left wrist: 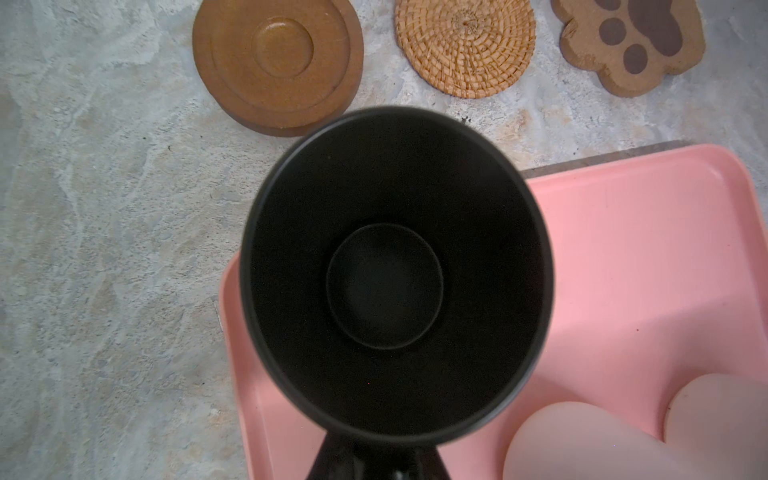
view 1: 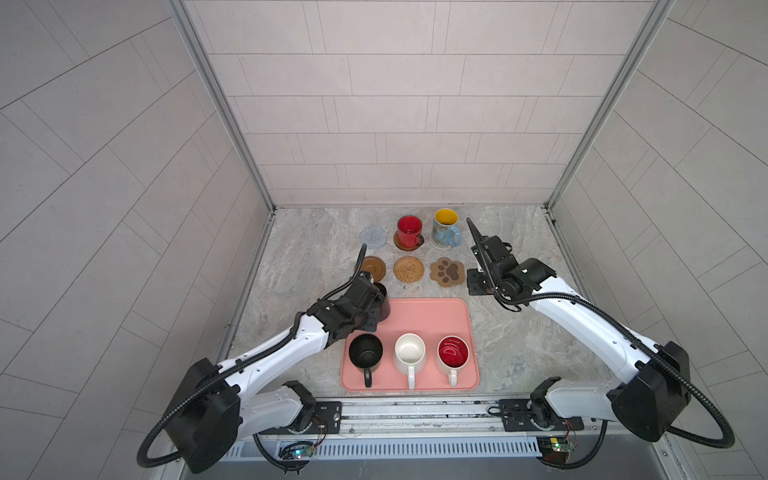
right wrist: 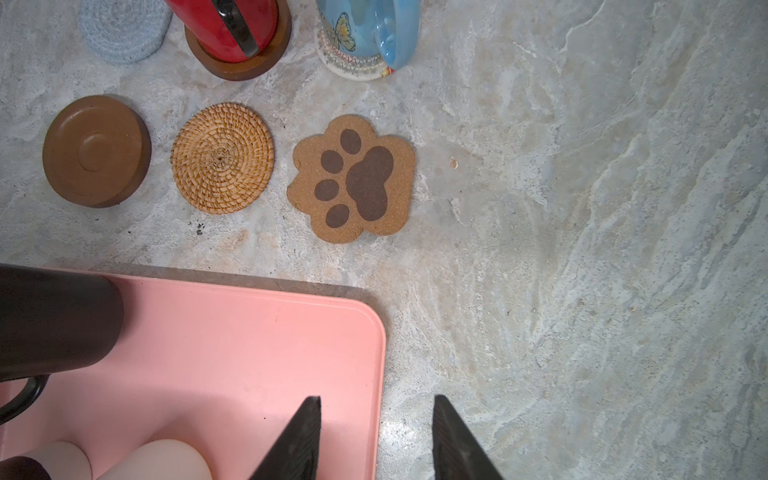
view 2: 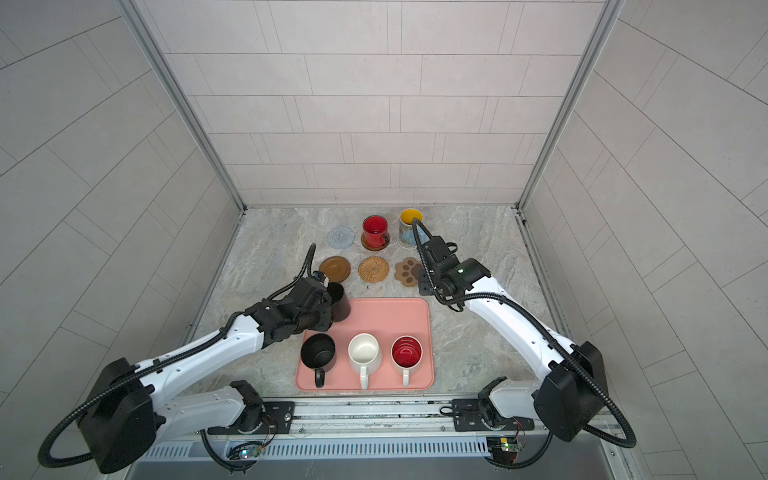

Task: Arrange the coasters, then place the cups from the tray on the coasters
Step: 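Close the left gripper on the black mug rim and lift it off the tray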

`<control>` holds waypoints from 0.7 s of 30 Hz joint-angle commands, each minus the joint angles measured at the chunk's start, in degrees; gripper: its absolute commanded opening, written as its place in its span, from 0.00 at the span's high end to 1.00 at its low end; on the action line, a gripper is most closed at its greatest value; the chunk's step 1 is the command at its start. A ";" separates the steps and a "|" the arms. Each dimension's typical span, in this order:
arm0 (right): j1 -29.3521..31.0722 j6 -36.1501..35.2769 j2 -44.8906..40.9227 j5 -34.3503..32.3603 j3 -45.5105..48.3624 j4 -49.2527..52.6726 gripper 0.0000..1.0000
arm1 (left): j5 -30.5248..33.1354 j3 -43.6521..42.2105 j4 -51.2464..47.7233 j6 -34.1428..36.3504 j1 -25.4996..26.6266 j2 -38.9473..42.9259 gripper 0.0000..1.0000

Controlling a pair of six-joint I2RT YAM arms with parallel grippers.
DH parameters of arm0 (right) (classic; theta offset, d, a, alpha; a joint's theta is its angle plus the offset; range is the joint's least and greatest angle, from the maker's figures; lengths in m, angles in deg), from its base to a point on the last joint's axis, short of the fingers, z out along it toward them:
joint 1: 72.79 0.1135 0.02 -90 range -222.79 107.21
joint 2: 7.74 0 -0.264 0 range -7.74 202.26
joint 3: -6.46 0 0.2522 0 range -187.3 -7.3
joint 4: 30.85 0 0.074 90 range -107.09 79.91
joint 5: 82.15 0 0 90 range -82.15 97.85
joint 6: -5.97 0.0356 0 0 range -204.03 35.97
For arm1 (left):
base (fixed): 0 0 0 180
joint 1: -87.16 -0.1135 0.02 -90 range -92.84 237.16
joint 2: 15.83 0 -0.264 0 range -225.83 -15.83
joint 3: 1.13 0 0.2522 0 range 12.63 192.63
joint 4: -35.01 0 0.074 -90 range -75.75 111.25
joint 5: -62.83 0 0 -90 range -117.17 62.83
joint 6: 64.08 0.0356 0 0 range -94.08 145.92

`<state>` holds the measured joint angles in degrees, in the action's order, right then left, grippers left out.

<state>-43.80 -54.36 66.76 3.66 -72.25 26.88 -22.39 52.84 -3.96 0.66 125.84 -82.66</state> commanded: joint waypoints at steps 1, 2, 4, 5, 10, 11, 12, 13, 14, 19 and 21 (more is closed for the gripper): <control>0.43 0.43 -1.77 -1.31 -1.23 1.45 0.54 | 2.82 1.22 2.54 1.07 0.07 2.42 0.93; 0.44 0.46 -1.81 -1.35 -1.27 1.39 0.54 | 2.95 1.34 2.51 1.09 0.00 2.56 0.93; 0.41 0.49 -1.73 -1.27 -1.32 1.45 0.54 | 3.22 1.49 2.45 1.08 0.10 2.65 0.94; 0.40 0.49 -1.73 -1.26 -1.34 1.39 0.54 | 3.47 1.59 2.44 1.09 0.05 2.69 0.94; 0.42 0.48 -1.92 -1.22 -1.32 1.49 0.54 | 4.41 2.02 2.62 0.98 0.09 2.79 0.94; 0.39 0.51 -1.90 -1.26 -1.32 1.48 0.54 | 4.67 2.09 2.71 0.99 0.03 2.78 0.94; 0.40 0.48 -1.91 -1.26 -1.32 1.53 0.54 | 4.78 2.15 2.86 1.00 0.14 2.80 0.94; 0.37 0.51 -1.95 -1.24 -1.32 1.54 0.54 | 4.97 2.08 3.10 1.00 0.00 2.76 0.94; 0.37 0.52 -1.99 -1.26 -1.32 1.57 0.54 | 5.23 2.21 3.27 1.00 0.06 2.76 0.95; 0.43 0.48 -2.02 -1.25 -1.32 1.65 0.54 | 6.72 2.32 3.68 1.34 0.14 2.78 0.95; 0.40 0.34 -2.03 -1.31 -1.32 1.75 0.54 | 7.51 2.47 3.51 1.51 0.09 2.79 0.95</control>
<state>-43.80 -54.36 66.41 3.64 -72.25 27.12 -18.35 52.86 -3.90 1.58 125.84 -81.81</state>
